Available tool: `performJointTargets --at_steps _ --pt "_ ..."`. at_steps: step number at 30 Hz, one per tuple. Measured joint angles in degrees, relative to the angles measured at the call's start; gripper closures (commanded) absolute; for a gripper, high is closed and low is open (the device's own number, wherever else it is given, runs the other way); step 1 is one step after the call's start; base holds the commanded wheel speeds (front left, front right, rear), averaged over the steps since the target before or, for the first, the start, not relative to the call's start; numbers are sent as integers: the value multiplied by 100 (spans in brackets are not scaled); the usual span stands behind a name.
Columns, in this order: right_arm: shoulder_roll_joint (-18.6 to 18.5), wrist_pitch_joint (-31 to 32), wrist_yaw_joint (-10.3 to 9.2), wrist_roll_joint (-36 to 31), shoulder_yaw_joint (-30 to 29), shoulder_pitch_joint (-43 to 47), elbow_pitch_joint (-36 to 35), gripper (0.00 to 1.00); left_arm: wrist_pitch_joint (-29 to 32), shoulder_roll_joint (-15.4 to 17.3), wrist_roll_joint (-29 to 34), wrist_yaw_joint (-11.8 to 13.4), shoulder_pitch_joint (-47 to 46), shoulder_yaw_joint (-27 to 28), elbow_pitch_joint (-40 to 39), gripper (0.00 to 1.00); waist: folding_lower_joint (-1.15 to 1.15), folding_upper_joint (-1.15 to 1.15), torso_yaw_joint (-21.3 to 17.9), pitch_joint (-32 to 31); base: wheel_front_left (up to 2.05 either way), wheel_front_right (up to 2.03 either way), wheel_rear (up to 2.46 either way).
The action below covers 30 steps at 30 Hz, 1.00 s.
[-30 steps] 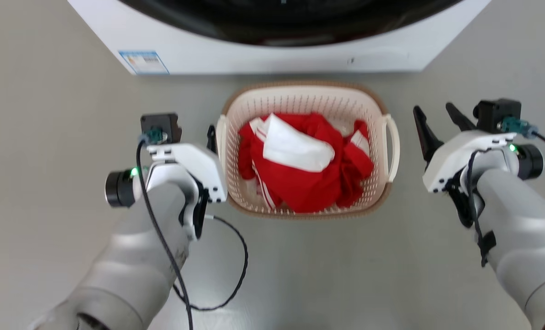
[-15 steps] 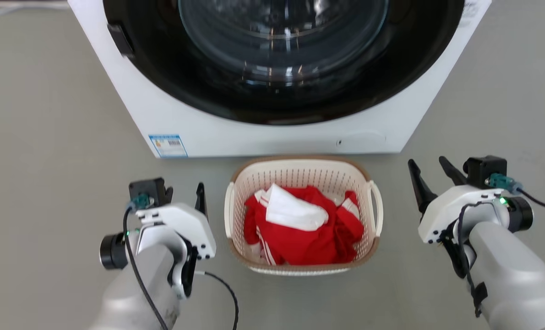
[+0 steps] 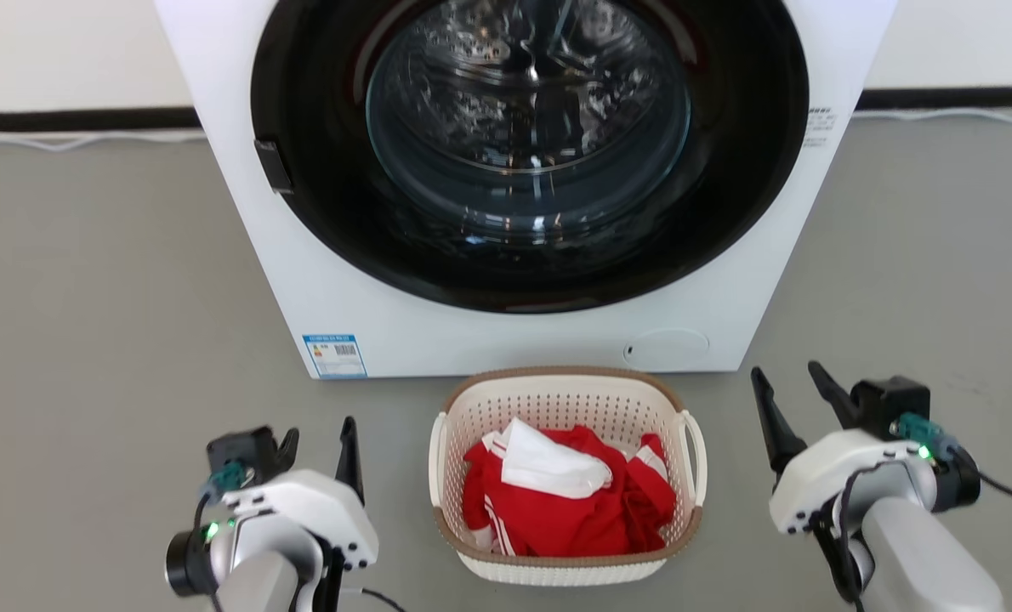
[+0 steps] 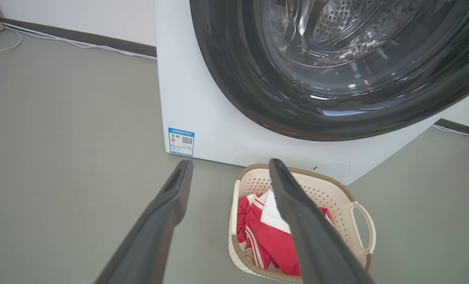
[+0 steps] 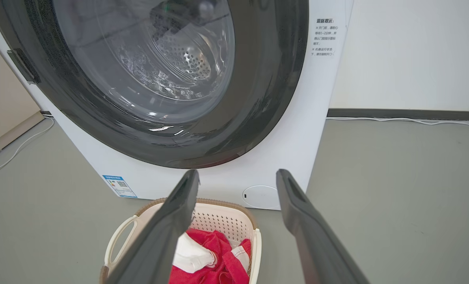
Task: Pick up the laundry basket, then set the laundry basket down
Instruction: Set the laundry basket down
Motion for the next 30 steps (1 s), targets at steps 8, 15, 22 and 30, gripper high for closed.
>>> performJointTargets --at_steps 8,15,22,30 --pt "64 -1 1 -400 -369 603 -542 0 0 -121 655 -215 695 971 -765 0 0 0 19 -289 0 0 0" --pt "84 -1 1 -588 -530 944 -781 0 0 -250 1099 -428 1072 1405 -925 0 0 0 29 -396 0 0 0" --pt "143 -1 1 -686 -698 1113 -907 0 0 -325 1260 -552 1241 1720 -1063 0 0 0 26 -549 0 0 0" --pt "234 -1 1 -744 -809 1347 -1087 0 0 -334 1287 -602 1399 1751 -1181 0 0 0 29 -623 0 0 0"
